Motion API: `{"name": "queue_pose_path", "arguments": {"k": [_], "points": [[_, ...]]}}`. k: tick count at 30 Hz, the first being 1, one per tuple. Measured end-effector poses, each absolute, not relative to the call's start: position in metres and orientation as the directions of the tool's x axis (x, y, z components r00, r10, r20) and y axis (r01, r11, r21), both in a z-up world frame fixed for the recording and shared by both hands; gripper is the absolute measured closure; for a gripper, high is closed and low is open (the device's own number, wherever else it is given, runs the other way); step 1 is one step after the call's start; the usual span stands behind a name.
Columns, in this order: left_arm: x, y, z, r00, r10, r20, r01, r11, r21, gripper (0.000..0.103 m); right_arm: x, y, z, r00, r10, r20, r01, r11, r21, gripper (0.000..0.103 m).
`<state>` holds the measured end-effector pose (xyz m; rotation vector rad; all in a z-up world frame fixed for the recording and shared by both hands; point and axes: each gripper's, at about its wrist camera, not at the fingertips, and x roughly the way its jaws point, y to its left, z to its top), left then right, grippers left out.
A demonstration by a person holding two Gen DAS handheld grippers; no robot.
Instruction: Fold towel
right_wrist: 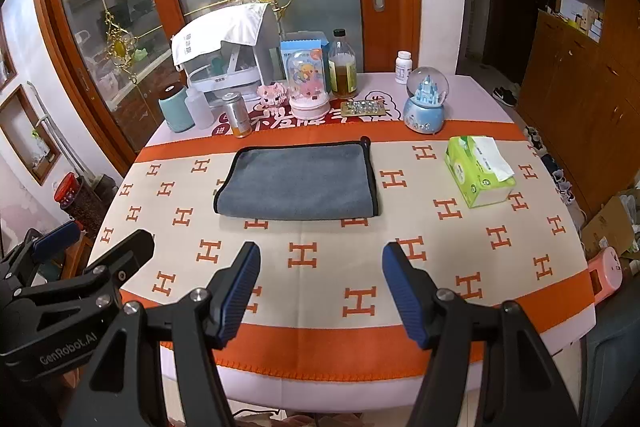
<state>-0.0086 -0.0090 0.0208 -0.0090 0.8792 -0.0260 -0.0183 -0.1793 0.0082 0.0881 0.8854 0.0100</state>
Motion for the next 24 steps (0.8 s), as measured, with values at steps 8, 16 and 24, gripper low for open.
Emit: {"name": "queue_pose_path", "arguments": {"k": [8,16,24], "points": [[-0.008,-0.0077,0.0205,0.636,-0.027,-0.771,0.021,1.0,-0.018,0.001,-0.0183,-0.1785,0.0078,0.633,0.044,-0.773,0.029,0.996,0.08,0.039],[-0.009,-0.0067,0.0184,0.634,-0.027,-0.773,0.021,1.0,-0.019,0.001,-0.0181,-0.1781,0.0077,0.633,0.043,-0.773,0.029,0.996,0.079,0.039],[-0.0105,-0.0053,0.0155,0.632,-0.026,-0.775,0.02,1.0,-0.017,0.001,-0.0181,-0.1784,0.0073,0.631,0.045,-0.774,0.028,0.996,0.081,0.039]]}}
